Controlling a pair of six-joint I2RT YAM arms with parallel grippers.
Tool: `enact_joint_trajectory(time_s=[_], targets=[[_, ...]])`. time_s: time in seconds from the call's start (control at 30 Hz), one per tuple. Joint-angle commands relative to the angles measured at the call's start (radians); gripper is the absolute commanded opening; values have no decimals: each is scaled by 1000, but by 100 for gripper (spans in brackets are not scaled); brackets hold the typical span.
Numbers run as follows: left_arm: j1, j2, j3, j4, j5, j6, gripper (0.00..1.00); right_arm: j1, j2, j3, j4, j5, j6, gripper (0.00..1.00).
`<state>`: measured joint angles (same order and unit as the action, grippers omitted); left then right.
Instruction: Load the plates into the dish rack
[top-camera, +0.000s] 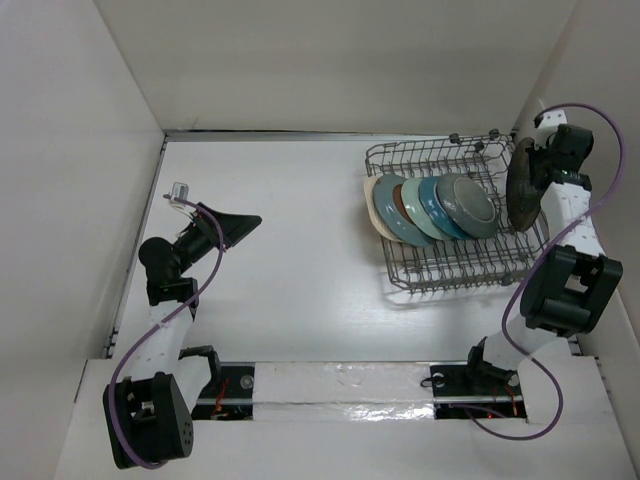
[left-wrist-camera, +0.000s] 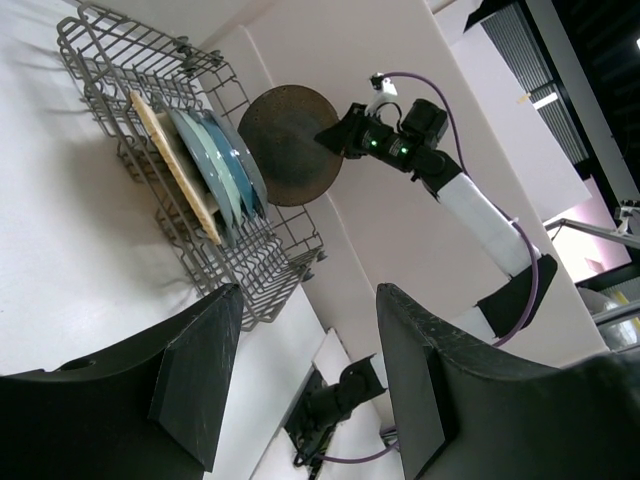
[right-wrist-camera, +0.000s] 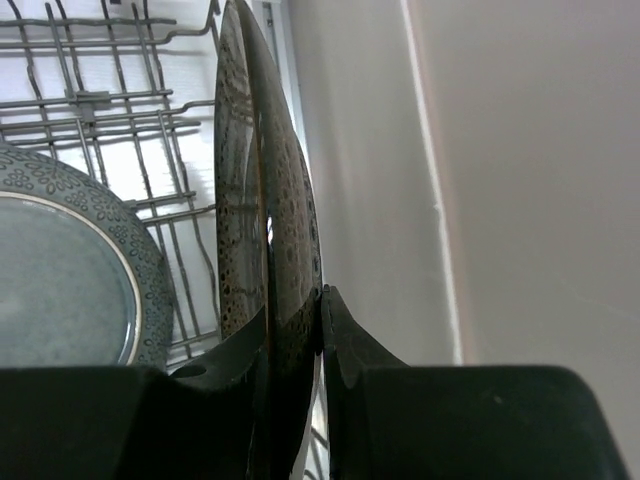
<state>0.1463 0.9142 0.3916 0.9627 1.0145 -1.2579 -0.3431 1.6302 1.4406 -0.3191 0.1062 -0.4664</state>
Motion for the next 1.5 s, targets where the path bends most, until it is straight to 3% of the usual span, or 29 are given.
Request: enact_joint_trajectory(time_s=[0.0,0.17,0.27,0.3,0.4,0.5,0.7,0.83,0.97,1.1,1.2,1.33,1.47], targets=[[4,-8,-8,82,19,3,52,-46,-44,-52,210,-39,87,0],[4,-11,-5,51,13,20,52,-85,-43,-169,270,-85,159,1],[4,-15,6,31,9,35,52,-109,-52,-224,308,-99,202,21],[4,-18,7,19,7,43,52,-123,-50,-226,308,-99,233,37],[4,-34,9,-8,-4,63,52,-123,-49,-210,308,-99,276,61],[4,-32,21,-38,-7,83,52,-123,-55,-194,308,-99,307,76],[4,-46,33,-99,-19,127,52,-123,-59,-109,278,-89,360,92],[4,-51,33,-113,-25,135,52,-132,-82,-63,273,-130,403,100],[4,-49,35,-125,-28,143,52,-132,-137,-43,308,-126,463,100],[4,-52,46,-162,-36,167,53,-93,-239,-49,429,-34,630,100],[4,-51,50,-180,-34,183,55,-31,-344,-75,443,-3,846,100],[4,-44,87,-277,-33,265,61,96,-499,-270,684,-264,1057,100],[4,-46,140,-352,-34,327,65,341,-654,-462,807,-281,1137,100]])
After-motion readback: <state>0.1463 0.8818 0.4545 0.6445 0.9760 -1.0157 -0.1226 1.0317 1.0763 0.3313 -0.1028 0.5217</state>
